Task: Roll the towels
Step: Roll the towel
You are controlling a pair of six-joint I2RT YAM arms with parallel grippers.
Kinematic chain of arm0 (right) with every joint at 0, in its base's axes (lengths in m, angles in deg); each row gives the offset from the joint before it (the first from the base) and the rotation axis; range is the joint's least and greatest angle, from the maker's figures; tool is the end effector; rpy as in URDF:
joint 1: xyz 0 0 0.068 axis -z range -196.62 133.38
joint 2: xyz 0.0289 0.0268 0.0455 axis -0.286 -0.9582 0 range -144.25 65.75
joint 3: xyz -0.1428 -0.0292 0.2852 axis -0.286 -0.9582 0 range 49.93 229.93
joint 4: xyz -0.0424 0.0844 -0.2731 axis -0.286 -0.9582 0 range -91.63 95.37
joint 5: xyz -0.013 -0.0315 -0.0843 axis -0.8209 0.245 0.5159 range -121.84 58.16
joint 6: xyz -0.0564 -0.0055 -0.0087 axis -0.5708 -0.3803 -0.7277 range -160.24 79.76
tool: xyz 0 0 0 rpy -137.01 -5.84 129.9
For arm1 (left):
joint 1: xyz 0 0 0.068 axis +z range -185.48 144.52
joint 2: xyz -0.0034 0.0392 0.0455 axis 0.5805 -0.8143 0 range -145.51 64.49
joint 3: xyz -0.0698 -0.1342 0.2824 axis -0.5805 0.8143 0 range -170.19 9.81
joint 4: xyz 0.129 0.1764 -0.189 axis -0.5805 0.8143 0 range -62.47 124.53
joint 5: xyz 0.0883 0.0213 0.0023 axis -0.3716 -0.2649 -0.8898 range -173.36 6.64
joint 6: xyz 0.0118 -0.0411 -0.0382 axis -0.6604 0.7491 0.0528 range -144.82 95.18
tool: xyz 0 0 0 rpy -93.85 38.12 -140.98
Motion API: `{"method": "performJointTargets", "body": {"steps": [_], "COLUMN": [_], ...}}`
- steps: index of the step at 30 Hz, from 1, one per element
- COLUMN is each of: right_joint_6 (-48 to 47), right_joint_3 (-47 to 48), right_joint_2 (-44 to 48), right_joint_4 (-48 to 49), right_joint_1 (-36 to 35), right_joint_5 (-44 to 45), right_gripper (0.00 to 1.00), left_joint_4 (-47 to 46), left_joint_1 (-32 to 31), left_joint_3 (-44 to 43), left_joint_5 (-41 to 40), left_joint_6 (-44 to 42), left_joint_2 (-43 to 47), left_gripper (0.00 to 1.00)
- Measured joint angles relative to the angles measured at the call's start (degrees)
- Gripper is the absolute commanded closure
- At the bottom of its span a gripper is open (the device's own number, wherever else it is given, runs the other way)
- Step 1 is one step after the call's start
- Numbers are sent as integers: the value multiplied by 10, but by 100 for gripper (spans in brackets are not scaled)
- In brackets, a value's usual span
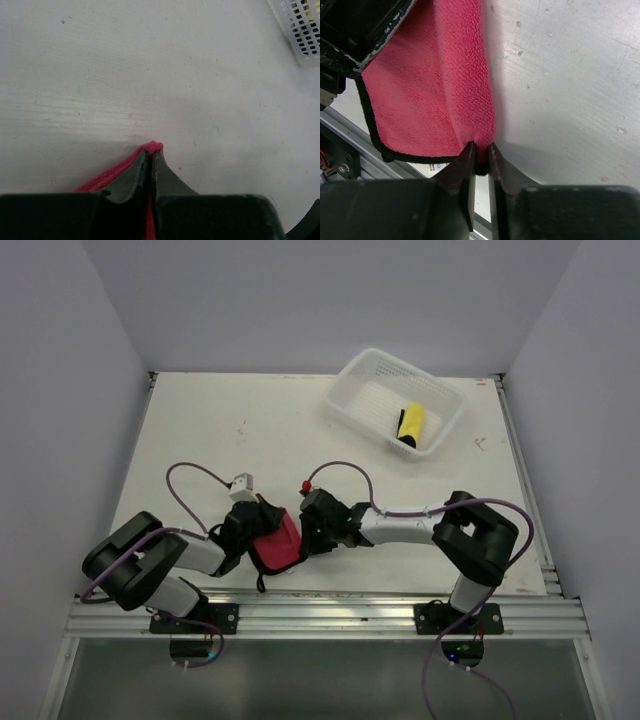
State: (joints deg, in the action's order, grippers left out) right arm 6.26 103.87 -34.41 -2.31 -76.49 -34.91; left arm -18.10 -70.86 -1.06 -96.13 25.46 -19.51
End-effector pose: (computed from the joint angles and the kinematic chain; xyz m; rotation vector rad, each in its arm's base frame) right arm 0.1867 0.3261 0.1724 -0.3385 2.6866 0.7496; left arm 0.1886 -0.1229 0.1273 -0.4153 2.0713 -0.6964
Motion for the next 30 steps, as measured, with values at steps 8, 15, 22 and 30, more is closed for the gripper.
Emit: {"method": "performJointTargets", "body": {"steps": [8,15,22,30], "right_joint_6": [-12,-40,-63,-85], "right_joint_3": [0,-12,-45,-68], "right_joint_2": [4,25,67,94], "right_joint_4": [-1,-12,-20,-9], "right_joint_1": [-10,-21,-25,-89], "right_joint_5": [32,85,143,213], "right_gripper": [100,100,100,100], "left_joint_4": [42,111,214,283], "left_joint_1": [0,0,0,3], "left_joint_3": [-6,-27,-57,-83], "left_joint_5": [-1,8,14,51], "left_joint_6": [2,3,-1,-4], "left_joint_2": [22,48,108,108], "left_gripper": [100,100,100,100]}}
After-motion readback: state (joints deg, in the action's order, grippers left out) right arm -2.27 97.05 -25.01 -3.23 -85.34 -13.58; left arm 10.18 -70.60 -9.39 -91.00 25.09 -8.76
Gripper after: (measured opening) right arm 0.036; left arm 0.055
